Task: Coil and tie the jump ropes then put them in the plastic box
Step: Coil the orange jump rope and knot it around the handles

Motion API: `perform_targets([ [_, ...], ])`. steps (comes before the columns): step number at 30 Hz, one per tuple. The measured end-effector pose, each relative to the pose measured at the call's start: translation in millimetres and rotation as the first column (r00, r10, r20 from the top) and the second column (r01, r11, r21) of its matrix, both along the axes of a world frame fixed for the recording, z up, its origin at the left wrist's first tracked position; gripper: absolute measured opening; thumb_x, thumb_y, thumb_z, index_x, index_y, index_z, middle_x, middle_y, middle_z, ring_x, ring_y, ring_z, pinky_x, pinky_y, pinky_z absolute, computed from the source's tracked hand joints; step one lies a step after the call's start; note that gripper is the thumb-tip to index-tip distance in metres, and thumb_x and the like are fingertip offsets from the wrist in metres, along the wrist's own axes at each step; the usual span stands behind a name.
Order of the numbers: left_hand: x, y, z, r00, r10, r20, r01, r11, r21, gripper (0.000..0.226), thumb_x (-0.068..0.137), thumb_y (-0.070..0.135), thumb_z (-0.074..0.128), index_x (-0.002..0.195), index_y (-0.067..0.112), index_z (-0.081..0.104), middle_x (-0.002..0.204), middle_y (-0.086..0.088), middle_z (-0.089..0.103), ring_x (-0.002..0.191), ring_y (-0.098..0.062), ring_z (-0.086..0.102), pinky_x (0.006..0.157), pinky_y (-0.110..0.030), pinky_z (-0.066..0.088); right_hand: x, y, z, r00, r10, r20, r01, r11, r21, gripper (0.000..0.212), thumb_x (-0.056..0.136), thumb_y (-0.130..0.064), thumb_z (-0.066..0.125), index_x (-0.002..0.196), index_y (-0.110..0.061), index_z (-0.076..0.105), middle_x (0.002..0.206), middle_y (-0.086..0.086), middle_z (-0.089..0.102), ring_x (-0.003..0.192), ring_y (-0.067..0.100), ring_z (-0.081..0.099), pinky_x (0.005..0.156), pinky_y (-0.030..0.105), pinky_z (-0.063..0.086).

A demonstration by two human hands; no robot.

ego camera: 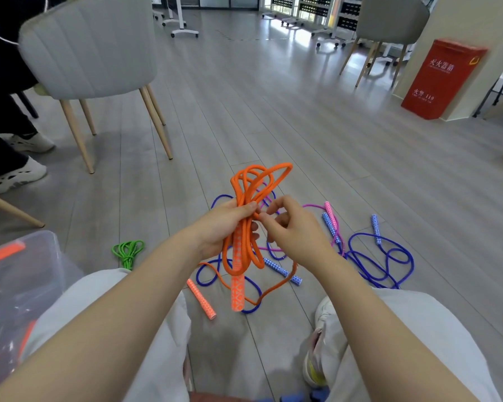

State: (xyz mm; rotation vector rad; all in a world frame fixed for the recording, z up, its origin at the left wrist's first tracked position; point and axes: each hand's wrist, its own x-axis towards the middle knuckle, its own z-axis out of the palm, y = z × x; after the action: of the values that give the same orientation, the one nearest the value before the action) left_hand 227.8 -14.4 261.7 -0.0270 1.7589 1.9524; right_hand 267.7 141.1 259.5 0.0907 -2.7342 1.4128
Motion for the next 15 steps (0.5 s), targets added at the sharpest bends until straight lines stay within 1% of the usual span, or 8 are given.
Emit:
perform_targets([
  [1, -1.7, -0.7, 1.1, 1.000, 0.022, 0.009, -0.023, 0.999, 0.039, 0.017, 0.100, 0.022, 0.051, 0.102, 0.009, 0.062, 0.072, -0.001, 0.066, 0.064, -0.011, 0.062, 0.076, -0.038, 0.059, -0.8, 2.0, 1.4, 1.000, 0.004, 0.020, -0.003, 1.000, -0.009, 0.019, 0.093, -0.043, 0.058, 0.095, -0.025, 0.054, 0.067, 0.004, 0.069, 0.059, 0.013, 0.061, 0.063, 0.037, 0.054],
  [3, -6.6, -4.7, 5.6, 0.995, 0.084, 0.046, -0.090, 0.985, 0.145, 0.019, 0.101, 0.021, 0.047, 0.099, 0.007, 0.059, 0.066, -0.001, 0.067, 0.057, -0.010, 0.061, 0.067, -0.034, 0.059, -3.3, 8.4, 4.3, 0.999, 0.005, 0.041, -0.004, 1.000, -0.022, 0.021, 0.092, -0.045, 0.058, 0.090, -0.024, 0.057, 0.065, 0.006, 0.067, 0.059, 0.020, 0.060, 0.066, 0.041, 0.054],
  [5, -13.2, -14.1, 12.3, 0.988, 0.133, 0.078, -0.148, 0.962, 0.230, 0.025, 0.102, 0.024, 0.045, 0.093, 0.006, 0.060, 0.062, -0.003, 0.065, 0.055, -0.010, 0.062, 0.064, -0.032, 0.059, -4.8, 16.8, 8.6, 0.999, 0.010, 0.039, -0.009, 0.999, -0.033, 0.020, 0.092, -0.044, 0.059, 0.085, -0.025, 0.060, 0.061, 0.008, 0.061, 0.057, 0.017, 0.052, 0.063, 0.040, 0.051],
  [8, -22.2, -30.0, 18.5, 0.969, 0.220, 0.113, -0.245, 0.918, 0.313, 0.032, 0.103, 0.028, 0.041, 0.084, 0.010, 0.060, 0.064, -0.002, 0.060, 0.054, -0.010, 0.061, 0.061, -0.029, 0.060, -5.2, 32.4, 14.8, 0.999, 0.003, 0.036, -0.001, 0.999, -0.053, 0.021, 0.091, -0.041, 0.059, 0.080, -0.024, 0.065, 0.061, 0.001, 0.053, 0.058, 0.015, 0.046, 0.059, 0.035, 0.042],
  [11, -28.9, -39.3, 15.0, 0.931, 0.330, 0.153, -0.363, 0.872, 0.329, 0.029, 0.103, 0.029, 0.040, 0.083, 0.015, 0.055, 0.070, 0.002, 0.061, 0.065, -0.015, 0.060, 0.059, -0.031, 0.059, -4.9, 47.8, 20.5, 0.999, -0.018, 0.031, 0.020, 0.998, -0.065, 0.022, 0.092, -0.040, 0.059, 0.079, -0.024, 0.068, 0.063, 0.001, 0.051, 0.060, 0.015, 0.043, 0.060, 0.034, 0.038],
  [13, -33.7, -43.8, 12.6, 0.885, 0.434, 0.167, -0.465, 0.827, 0.316, 0.032, 0.104, 0.030, 0.038, 0.079, 0.016, 0.052, 0.061, 0.003, 0.063, 0.069, -0.018, 0.059, 0.061, -0.032, 0.058, -5.6, 55.7, 22.5, 0.999, -0.040, 0.020, 0.041, 0.996, -0.084, 0.017, 0.091, -0.034, 0.061, 0.081, -0.023, 0.069, 0.062, 0.000, 0.053, 0.060, 0.014, 0.045, 0.062, 0.035, 0.039],
  [15, -38.8, -48.9, 12.6, 0.824, 0.539, 0.174, -0.564, 0.760, 0.323, 0.038, 0.105, 0.030, 0.035, 0.073, 0.014, 0.048, 0.052, 0.001, 0.063, 0.069, -0.020, 0.059, 0.068, -0.037, 0.053, -6.5, 59.7, 22.2, 0.998, -0.052, 0.026, 0.054, 0.995, -0.088, 0.011, 0.091, -0.024, 0.061, 0.084, -0.022, 0.069, 0.062, -0.002, 0.052, 0.059, 0.012, 0.043, 0.061, 0.032, 0.038],
])
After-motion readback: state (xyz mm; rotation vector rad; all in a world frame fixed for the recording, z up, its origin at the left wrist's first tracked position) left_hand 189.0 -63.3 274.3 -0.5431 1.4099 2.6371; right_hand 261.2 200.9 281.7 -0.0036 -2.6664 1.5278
